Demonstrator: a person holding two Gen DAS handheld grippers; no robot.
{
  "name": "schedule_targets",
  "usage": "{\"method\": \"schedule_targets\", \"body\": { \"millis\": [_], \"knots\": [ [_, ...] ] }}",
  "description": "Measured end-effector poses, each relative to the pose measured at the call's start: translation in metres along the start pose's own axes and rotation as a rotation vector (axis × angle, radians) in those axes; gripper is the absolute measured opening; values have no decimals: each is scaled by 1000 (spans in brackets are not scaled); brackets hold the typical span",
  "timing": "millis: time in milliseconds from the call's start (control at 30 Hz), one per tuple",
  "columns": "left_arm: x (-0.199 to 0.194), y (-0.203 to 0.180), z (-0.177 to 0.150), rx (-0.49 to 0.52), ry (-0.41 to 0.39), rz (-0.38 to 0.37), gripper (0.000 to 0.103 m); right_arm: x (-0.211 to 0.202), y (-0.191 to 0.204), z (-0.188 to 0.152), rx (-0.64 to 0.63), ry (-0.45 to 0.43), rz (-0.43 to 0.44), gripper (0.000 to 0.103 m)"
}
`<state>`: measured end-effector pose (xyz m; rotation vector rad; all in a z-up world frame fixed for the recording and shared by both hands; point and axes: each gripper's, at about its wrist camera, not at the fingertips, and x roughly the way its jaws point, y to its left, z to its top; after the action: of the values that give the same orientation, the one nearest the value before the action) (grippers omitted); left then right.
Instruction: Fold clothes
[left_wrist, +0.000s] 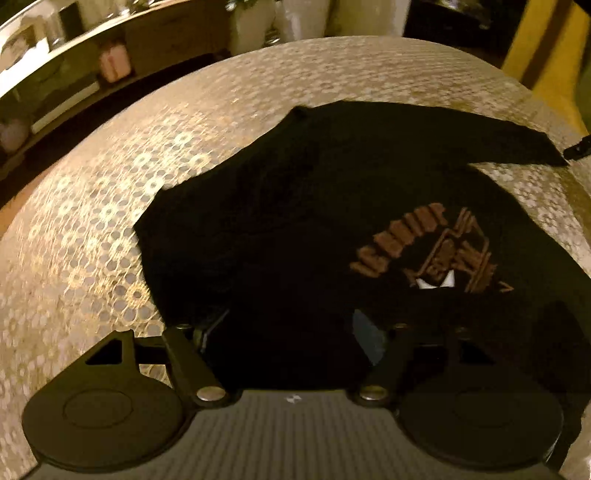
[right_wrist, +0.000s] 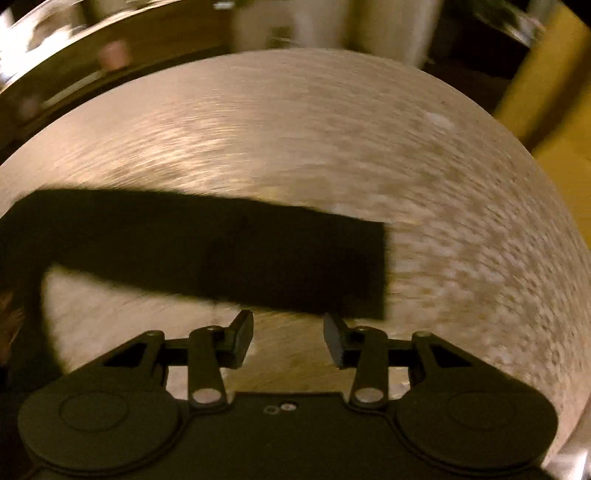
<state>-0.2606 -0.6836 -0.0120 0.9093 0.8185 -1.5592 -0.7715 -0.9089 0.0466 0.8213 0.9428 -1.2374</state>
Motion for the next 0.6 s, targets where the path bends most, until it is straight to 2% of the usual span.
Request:
{"method": "schedule_targets", "body": {
  "millis": [200, 400, 600],
  "knots": [
    [2, 1, -5, 7, -5, 21, 73, 18, -28, 7, 139, -29, -34, 103],
    [2, 2, -7, 10, -14, 19, 73, 35, -40, 19, 174, -3, -109, 103],
    [3, -1, -9, 7, -25, 27, 75, 41, -51, 18, 249, -6, -51, 103]
  ]
}}
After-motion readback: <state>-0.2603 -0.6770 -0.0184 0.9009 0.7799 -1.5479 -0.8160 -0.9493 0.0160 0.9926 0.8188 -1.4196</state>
